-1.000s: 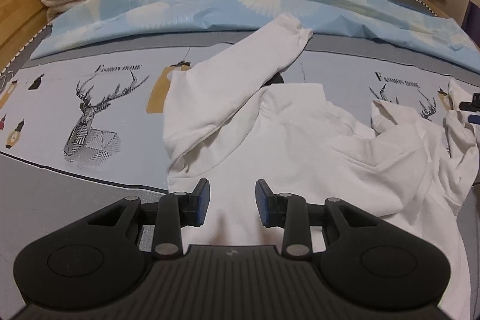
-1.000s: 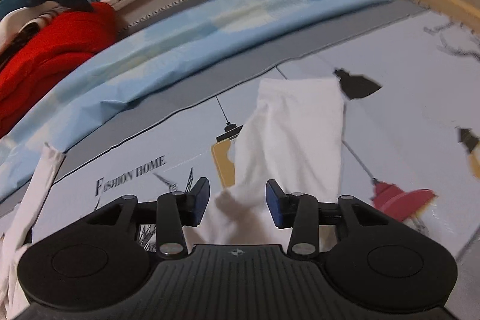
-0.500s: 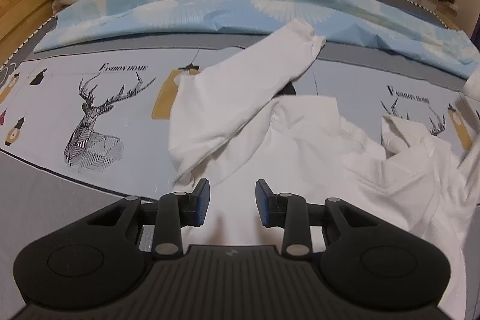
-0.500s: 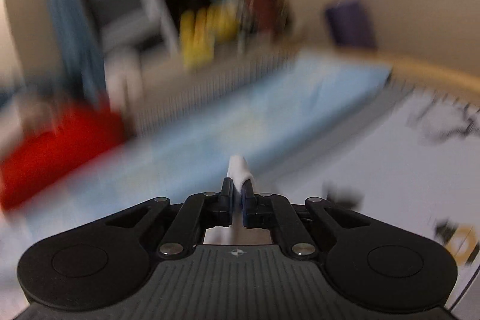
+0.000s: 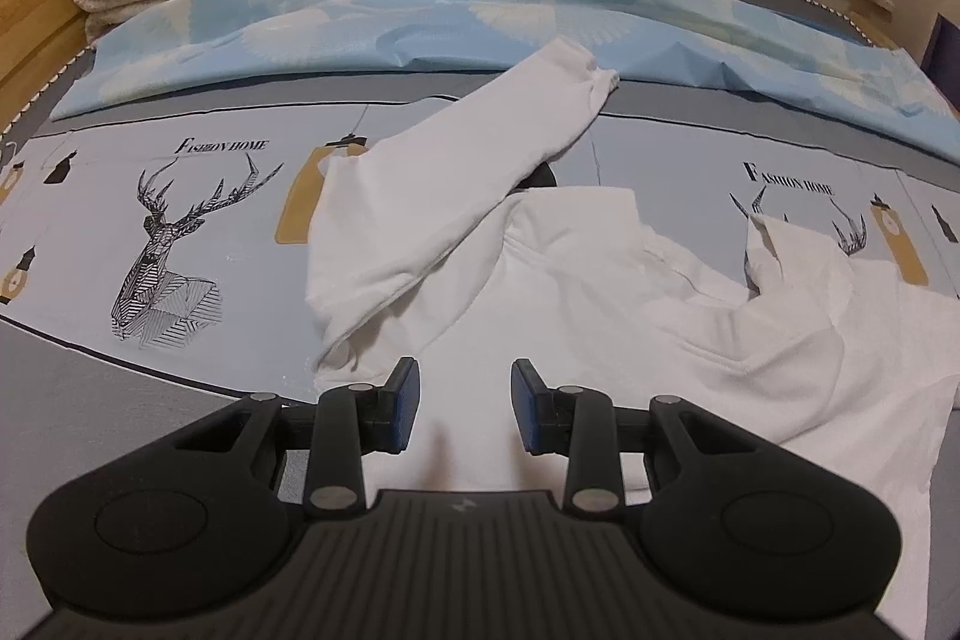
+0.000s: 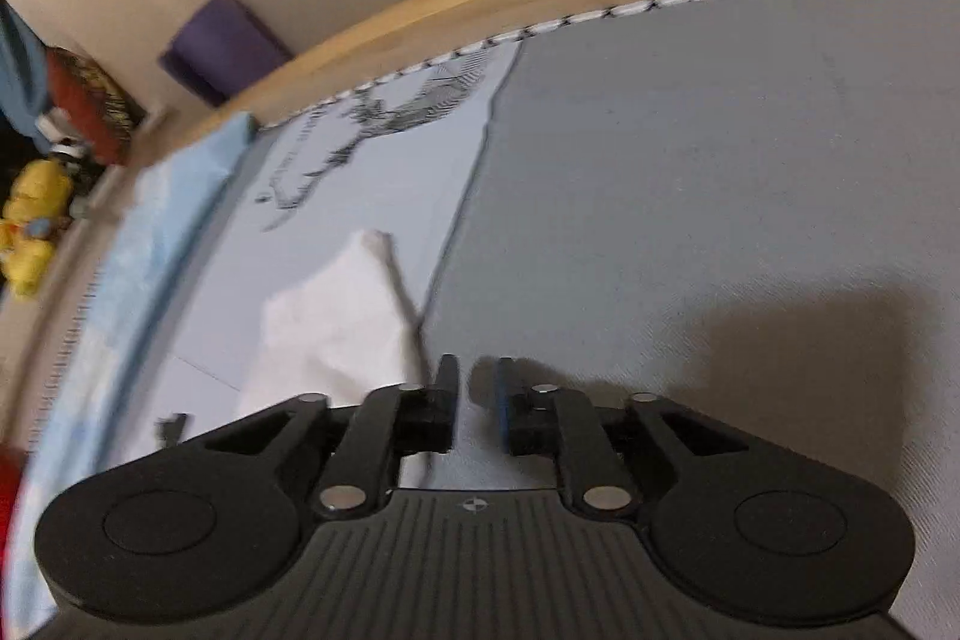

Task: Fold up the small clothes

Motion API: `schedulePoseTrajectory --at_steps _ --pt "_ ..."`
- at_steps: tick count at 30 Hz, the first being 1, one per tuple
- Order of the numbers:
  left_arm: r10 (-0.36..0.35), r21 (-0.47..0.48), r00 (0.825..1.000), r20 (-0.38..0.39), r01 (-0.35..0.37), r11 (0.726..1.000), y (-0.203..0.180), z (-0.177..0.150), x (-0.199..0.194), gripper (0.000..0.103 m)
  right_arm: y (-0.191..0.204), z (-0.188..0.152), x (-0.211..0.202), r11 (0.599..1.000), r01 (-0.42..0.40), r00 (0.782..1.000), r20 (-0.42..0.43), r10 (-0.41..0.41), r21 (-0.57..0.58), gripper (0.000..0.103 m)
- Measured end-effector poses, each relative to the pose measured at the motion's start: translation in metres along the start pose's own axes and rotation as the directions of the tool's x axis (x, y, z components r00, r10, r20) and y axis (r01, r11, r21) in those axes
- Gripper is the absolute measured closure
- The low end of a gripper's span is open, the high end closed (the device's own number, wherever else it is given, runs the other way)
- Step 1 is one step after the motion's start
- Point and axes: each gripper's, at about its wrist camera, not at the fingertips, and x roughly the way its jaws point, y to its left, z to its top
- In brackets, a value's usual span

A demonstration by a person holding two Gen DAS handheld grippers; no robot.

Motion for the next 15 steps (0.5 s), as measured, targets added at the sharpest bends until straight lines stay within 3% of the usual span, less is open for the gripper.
schedulePoseTrajectory --at_steps 7,10,11,12,13,15 --pt "0.015 0.034 1.0 -0.004 -0.015 0.999 -0.006 -0.002 0.006 0.066 0.012 0.016 0.039 0.992 -0.114 0.991 -0.073 0.11 -0.056 0.071" --pt "0.021 0.056 1.0 -0.012 -0.02 0.998 -0.009 -0.005 0.009 0.066 0.03 0.019 0.048 0.983 -0.119 0.99 -0.094 0.106 -0.14 0.071" --pt "0.022 0.06 1.0 -0.015 -0.021 0.998 -0.01 -0.006 0.01 0.066 0.033 0.02 0.051 0.979 -0.115 0.99 -0.104 0.099 -0.167 0.075" --pt "0.024 0.062 1.0 -0.016 -0.023 0.998 -0.01 -0.006 0.011 0.066 0.035 0.021 0.052 0.974 -0.115 0.99 -0.107 0.096 -0.197 0.095" --pt "0.026 0.061 1.0 -0.014 -0.025 0.998 -0.01 -0.005 0.012 0.066 0.034 0.023 0.045 0.97 -0.117 0.992 -0.08 0.102 -0.213 0.1" --pt "0.029 0.06 1.0 -0.011 -0.028 0.998 -0.009 -0.004 0.013 0.066 0.033 0.03 0.018 0.967 -0.114 0.983 0.117 0.143 -0.227 0.101"
